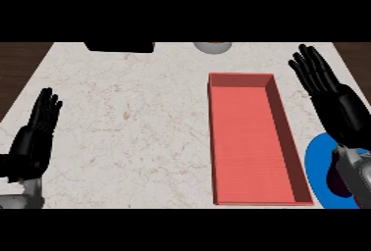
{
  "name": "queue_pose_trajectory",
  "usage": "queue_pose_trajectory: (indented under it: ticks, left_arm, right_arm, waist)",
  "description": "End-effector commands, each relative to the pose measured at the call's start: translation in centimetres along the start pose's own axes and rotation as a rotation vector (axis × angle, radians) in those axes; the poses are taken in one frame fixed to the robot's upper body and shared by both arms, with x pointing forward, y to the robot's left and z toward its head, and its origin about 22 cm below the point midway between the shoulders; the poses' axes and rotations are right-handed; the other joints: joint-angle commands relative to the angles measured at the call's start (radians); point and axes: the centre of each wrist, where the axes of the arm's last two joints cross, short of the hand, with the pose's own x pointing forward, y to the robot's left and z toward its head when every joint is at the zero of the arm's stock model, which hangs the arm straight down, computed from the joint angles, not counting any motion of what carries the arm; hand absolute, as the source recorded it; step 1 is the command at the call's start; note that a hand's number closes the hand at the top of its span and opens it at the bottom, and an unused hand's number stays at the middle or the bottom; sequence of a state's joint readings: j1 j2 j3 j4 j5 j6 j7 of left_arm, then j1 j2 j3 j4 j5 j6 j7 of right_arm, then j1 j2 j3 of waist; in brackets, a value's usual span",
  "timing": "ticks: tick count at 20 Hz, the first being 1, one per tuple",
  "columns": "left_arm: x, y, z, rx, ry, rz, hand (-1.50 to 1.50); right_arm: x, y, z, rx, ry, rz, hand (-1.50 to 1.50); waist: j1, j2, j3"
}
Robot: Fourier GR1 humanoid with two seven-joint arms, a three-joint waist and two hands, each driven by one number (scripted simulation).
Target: Pick the tomato from the plate and place it in the cardboard box
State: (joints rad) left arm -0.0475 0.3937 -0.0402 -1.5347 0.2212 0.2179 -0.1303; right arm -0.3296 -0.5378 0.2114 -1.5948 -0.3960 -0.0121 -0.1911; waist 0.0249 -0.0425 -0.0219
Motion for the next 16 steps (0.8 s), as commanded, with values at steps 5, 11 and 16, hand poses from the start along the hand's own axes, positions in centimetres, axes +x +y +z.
queue_pose_trajectory:
  ticks: [5, 11, 16]
  left_arm:
    - [-2.5, 2.8, 2.4, 0.064, 0.135, -0.192, 0.0]
    - [-3.6, 2.3, 4.2, 0.014, 0.25, -0.185, 0.0]
    - [-2.4, -0.2, 3.1, -0.046, 0.25, -0.19, 0.0]
  right_arm:
    - [2.0, -8.9, 5.0, -0.604, -0.23, 0.146, -1.5]
    - [-3.9, -12.3, 14.9, -1.25, 0.091, 0.296, -1.5]
    - [-3.8, -10.9, 24.5, -1.252, 0.044, 0.409, -1.5]
  waist:
    - [-0.129, 0.025, 0.03]
    - [-0.119, 0.035, 0.03]
    - [-0.057, 0.039, 0.023]
